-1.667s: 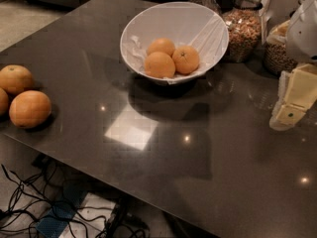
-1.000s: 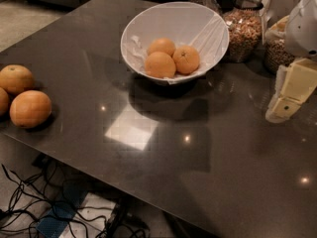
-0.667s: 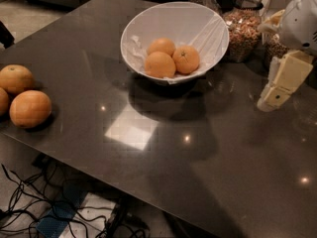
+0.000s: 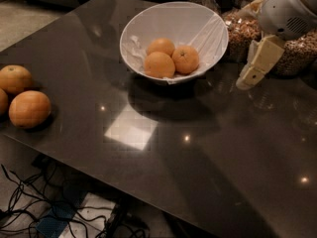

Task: Pick orange from white bowl

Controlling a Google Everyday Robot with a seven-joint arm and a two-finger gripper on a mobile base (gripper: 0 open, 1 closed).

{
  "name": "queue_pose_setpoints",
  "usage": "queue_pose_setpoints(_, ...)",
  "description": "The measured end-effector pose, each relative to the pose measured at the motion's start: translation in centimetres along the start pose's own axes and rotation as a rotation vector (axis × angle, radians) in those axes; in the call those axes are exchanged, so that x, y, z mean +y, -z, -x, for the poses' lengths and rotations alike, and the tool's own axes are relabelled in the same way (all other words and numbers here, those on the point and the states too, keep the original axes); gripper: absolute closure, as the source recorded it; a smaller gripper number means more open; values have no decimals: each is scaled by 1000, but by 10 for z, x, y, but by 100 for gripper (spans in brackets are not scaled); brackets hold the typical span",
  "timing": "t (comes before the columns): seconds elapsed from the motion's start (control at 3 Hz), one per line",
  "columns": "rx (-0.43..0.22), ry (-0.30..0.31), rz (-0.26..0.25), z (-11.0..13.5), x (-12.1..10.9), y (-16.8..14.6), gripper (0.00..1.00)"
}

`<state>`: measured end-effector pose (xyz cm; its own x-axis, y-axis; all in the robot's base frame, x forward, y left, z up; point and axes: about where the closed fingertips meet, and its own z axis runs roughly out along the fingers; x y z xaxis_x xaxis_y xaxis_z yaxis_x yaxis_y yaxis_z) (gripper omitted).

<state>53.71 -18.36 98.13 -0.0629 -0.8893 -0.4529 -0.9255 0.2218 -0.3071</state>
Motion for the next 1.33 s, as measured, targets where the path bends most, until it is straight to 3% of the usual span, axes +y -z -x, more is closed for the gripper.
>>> queue_pose_setpoints(0.67,-20,-1,-5,3,-1,-2,0)
queue_pose_setpoints(1.33,-116,-59,-69,3,-39,-26,0)
